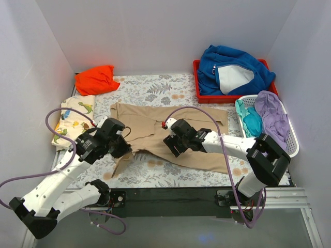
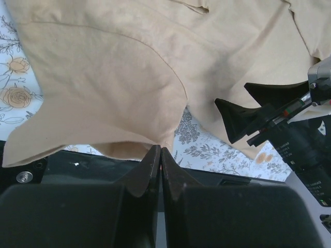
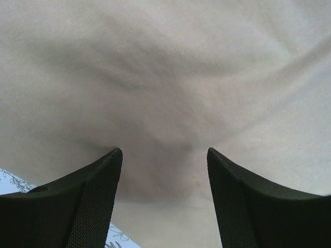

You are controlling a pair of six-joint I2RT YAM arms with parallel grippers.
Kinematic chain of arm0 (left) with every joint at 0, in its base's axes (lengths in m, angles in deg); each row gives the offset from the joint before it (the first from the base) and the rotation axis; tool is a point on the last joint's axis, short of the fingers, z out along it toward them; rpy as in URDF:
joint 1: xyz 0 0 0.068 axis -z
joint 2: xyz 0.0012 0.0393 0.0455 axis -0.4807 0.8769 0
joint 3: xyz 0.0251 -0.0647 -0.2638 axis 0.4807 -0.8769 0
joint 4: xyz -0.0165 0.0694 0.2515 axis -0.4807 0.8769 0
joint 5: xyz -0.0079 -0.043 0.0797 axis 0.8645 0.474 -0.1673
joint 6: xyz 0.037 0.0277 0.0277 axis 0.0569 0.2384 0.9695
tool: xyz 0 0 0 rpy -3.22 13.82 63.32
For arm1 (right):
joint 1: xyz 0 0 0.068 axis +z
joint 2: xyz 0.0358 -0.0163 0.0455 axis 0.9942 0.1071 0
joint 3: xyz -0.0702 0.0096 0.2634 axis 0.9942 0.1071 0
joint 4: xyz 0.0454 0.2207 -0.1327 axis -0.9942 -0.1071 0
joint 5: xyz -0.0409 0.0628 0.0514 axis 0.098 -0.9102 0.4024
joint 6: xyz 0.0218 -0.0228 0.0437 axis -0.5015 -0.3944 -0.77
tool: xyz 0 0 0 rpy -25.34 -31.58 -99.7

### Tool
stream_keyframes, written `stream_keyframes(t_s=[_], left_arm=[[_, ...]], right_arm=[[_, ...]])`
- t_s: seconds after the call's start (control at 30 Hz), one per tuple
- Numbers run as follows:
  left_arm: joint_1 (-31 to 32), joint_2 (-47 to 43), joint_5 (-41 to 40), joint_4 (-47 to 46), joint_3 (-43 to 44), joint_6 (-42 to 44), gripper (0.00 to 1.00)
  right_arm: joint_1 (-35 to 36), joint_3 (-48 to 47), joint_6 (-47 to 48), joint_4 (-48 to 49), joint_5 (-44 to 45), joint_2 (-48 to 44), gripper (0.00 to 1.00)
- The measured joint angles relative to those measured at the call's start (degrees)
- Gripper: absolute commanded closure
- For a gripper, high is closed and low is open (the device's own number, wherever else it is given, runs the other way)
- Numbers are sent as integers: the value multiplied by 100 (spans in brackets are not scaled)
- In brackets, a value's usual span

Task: Fold and stack the t-shirts
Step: Fold the tshirt

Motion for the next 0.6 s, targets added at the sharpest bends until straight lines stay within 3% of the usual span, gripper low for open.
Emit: stream_keyframes(t_s=[0.5,0.6], left_arm=[[0,1530,-629,-404,133,907,92],[-2,2011,-730,-509,166,1172,50]], right_arm=[[-2,-157,31,-2,59,452,28],[-11,-219,63,-13,20,505,27]])
